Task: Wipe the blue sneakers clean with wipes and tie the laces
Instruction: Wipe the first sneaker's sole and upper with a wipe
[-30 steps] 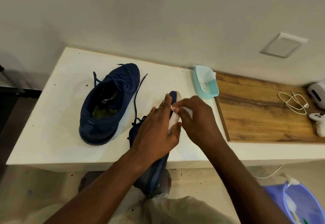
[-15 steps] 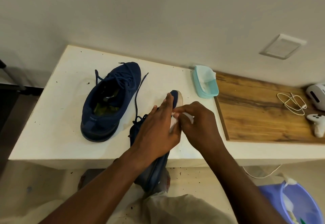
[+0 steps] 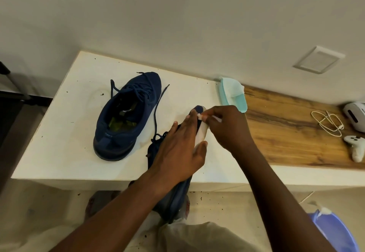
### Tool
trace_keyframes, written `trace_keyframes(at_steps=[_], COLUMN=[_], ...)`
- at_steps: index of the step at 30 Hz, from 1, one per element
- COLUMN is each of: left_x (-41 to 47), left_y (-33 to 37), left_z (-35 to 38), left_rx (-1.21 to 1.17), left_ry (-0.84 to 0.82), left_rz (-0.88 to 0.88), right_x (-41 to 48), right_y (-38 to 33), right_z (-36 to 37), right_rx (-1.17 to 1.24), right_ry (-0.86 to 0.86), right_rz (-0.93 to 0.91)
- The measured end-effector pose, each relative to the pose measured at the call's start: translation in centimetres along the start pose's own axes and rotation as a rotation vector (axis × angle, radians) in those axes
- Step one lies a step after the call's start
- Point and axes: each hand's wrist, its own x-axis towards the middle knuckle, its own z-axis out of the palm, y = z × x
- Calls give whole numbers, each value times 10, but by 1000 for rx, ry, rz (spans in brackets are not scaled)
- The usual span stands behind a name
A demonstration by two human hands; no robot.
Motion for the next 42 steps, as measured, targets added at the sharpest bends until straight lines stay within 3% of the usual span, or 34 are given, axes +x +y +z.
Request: trace_keyframes(at_steps=[4,8,15,18,22,30,33,38,42], left_x=[0,-1,-1,0,1,2,2,0,0], left_y=[0,-1,-5,-8,-11,-15,-17,-16,-17], left_z=[2,2,5,9,11,13,16,17,17], left_rx=[32,18,16,37,59,69,113,140,146], left_ry=[14,7,30,36,19,-6,-2,-1,-27], left_rz=[1,-21,41,54,45,137,121,105,126], right_x=[28,64,12,26,61,-13,0,49,12], right_y=[-11,-16,-2,-14,-25,-9,-8,-9,1], right_z=[2,7,-8,-7,0,-8,-5,7,3], right_rx=[45,51,9,59,-30,-57,-38,-76,-104], right_ry=[28,-106,-104,-60,-141,-47,4,-67,3], right_rz=[56,135,56,80,146,33,28,3,-45])
